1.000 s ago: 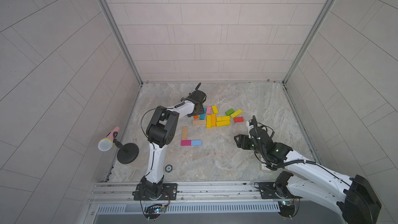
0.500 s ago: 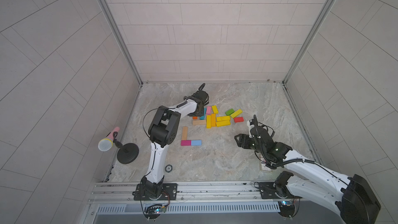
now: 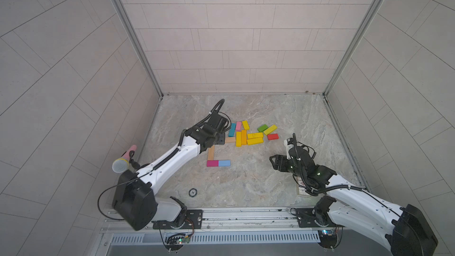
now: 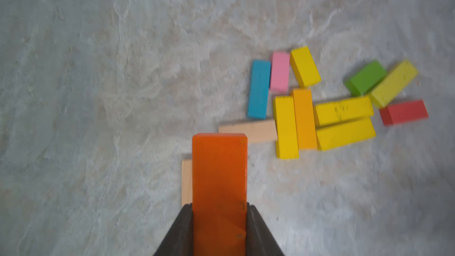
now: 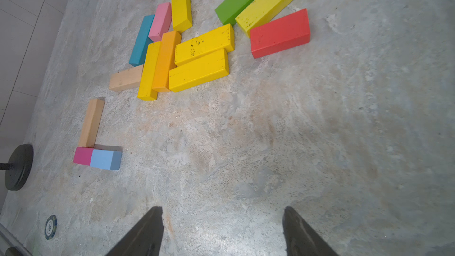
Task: Assemble the letter h with building blocks
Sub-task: Pick up the building block from the center of the board, then assemble the building block at the center of the board.
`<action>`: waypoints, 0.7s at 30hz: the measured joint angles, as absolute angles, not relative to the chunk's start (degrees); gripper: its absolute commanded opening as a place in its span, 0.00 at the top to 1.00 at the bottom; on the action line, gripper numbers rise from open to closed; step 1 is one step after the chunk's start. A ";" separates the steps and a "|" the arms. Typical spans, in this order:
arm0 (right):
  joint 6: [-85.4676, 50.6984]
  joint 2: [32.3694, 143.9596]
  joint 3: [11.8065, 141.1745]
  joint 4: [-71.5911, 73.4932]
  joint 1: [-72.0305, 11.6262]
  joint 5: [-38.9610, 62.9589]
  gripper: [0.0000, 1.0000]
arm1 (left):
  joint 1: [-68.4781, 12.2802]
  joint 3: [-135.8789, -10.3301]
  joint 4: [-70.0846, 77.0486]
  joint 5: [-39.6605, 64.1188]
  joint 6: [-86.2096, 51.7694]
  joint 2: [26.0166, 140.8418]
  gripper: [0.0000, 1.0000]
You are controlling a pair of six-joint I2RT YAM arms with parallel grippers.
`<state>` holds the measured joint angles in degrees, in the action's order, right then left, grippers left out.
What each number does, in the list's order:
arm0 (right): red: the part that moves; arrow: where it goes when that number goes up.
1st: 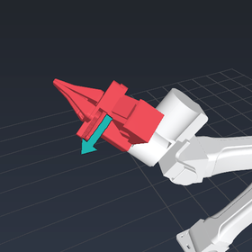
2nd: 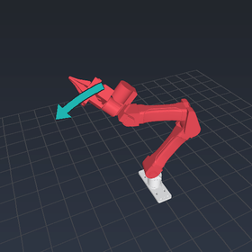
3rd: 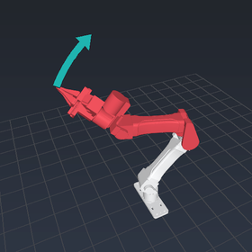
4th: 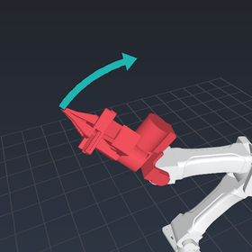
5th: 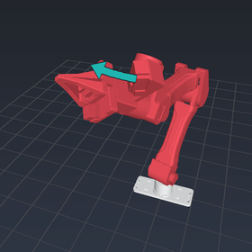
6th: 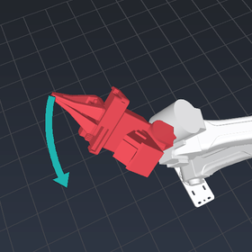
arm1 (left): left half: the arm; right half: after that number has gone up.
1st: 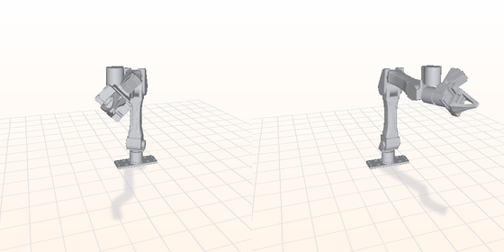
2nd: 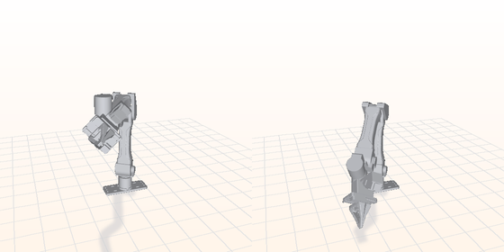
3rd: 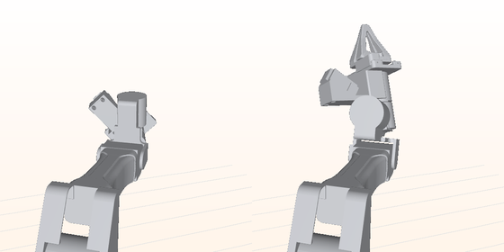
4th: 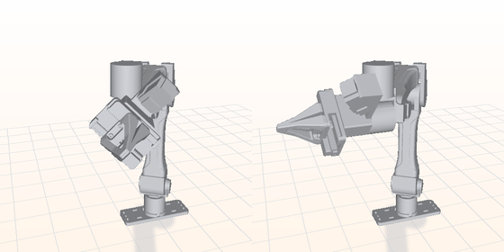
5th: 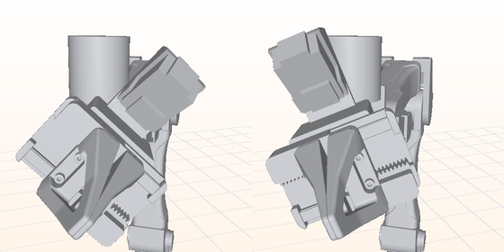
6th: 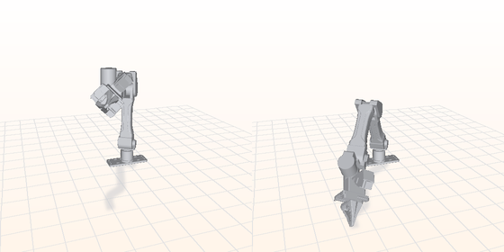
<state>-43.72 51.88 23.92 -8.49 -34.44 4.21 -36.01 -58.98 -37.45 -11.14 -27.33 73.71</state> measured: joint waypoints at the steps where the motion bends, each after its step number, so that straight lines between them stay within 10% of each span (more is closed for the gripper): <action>1: -43.75 51.90 23.90 -8.25 -34.44 4.56 0.22 | -37.69 -56.14 -38.57 -10.83 -28.25 70.83 0.68; 9: -43.94 52.18 23.86 -6.66 -34.44 6.52 0.22 | -40.97 -37.43 -45.76 -10.70 -38.02 52.56 0.68; 21: -43.94 52.51 23.22 -6.20 -34.44 6.83 0.22 | -44.53 -26.50 -39.29 -9.69 -44.23 56.90 0.69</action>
<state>-43.94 52.51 23.22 -6.20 -34.44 6.83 -44.53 -26.50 -39.29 -9.69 -44.23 56.90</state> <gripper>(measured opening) 0.781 0.341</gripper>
